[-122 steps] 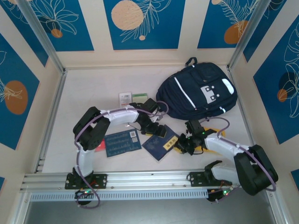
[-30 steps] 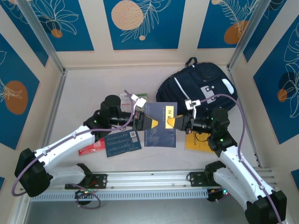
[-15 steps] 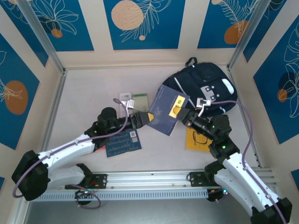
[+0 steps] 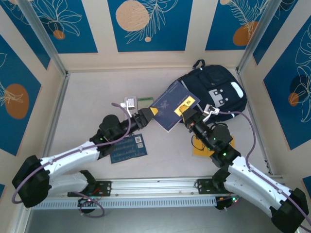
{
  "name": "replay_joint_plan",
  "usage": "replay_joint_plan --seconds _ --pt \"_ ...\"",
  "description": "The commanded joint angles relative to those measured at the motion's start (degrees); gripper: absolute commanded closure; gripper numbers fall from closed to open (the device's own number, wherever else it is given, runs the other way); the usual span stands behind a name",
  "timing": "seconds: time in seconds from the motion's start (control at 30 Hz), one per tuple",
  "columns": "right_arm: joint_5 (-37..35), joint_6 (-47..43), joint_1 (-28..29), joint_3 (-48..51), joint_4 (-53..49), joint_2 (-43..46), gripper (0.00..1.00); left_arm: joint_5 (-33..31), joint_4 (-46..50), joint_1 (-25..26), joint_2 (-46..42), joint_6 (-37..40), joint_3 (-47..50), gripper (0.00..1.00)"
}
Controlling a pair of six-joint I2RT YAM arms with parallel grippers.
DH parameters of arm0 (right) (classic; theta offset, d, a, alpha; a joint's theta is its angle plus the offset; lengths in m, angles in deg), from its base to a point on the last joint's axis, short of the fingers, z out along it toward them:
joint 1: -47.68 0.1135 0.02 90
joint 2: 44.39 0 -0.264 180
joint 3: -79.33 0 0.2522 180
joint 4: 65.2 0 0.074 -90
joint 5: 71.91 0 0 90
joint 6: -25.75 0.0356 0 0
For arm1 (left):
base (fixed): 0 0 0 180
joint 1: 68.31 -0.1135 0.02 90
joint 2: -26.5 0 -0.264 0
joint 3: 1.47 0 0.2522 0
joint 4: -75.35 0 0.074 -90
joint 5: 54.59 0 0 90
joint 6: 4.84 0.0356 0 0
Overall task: Pack the student bag
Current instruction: Rotate the book.
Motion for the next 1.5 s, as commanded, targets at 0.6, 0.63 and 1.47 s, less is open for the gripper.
replay_joint_plan --seconds 0.6,0.63,1.47 --pt "-11.79 0.80 3.22 3.11 10.23 0.22 1.00 -6.22 -13.34 7.20 9.45 -0.20 -5.53 0.67" --pt "-12.15 0.76 3.33 3.34 10.30 0.31 1.00 -6.24 -13.42 7.37 9.73 -0.08 -5.81 0.68" --pt "-13.80 -13.74 -0.26 0.96 -26.83 12.91 0.35 -10.84 32.92 5.63 -3.59 17.26 -15.81 1.00"
